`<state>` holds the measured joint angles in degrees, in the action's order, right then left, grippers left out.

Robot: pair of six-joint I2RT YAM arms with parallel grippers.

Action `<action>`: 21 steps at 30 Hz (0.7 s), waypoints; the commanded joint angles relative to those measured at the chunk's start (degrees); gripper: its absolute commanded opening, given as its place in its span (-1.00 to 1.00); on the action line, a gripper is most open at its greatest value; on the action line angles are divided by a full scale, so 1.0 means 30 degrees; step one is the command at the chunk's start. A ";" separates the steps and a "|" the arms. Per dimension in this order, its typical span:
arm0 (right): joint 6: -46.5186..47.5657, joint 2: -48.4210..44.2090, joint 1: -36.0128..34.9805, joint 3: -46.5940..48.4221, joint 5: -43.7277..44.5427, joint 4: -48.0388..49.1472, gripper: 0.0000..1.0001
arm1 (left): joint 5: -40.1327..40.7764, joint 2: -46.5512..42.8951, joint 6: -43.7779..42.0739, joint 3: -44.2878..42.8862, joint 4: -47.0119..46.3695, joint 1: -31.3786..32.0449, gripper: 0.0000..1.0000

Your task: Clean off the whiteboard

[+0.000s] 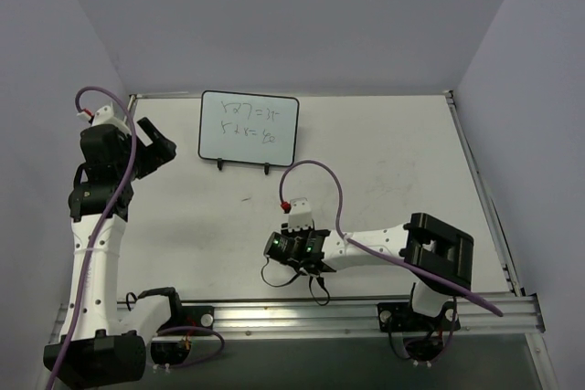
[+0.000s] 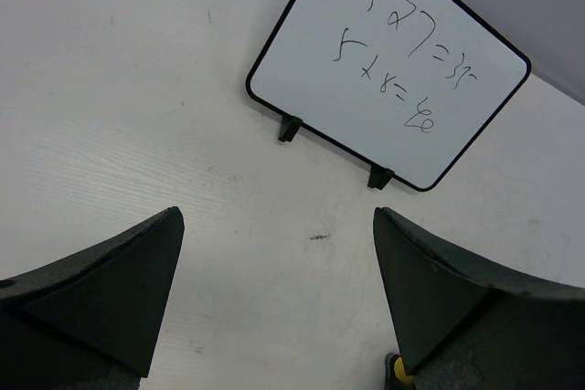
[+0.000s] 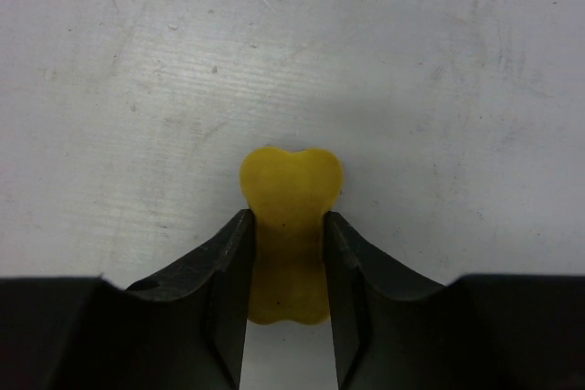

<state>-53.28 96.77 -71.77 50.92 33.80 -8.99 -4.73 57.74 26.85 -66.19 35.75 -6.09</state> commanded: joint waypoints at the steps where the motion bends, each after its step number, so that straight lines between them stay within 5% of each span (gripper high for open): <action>1: 0.0384 -0.1494 0.0073 0.0723 0.1711 -0.1133 -0.79 | -0.0034 0.0587 0.0685 0.0296 -0.1453 -0.0168 0.88; 12: 0.5038 -0.5477 0.4875 0.0958 -0.0014 0.0360 -0.78 | 0.1251 0.4419 0.5696 0.2699 -0.9128 -0.0140 1.00; 16: 0.5864 -0.6562 0.6225 0.1337 -0.0105 0.0332 -0.76 | 0.2164 0.6502 0.6021 0.3225 -1.4265 -0.0168 1.00; 21: 0.6098 -0.7149 0.7398 0.1573 -0.0952 0.1034 -0.76 | 0.0146 1.1092 0.4968 0.1741 -1.8648 -0.0256 0.84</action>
<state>-37.12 76.79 -50.65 53.84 32.05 -6.94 -1.15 84.66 42.92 -57.23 -5.65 -6.55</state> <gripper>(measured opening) 0.292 0.927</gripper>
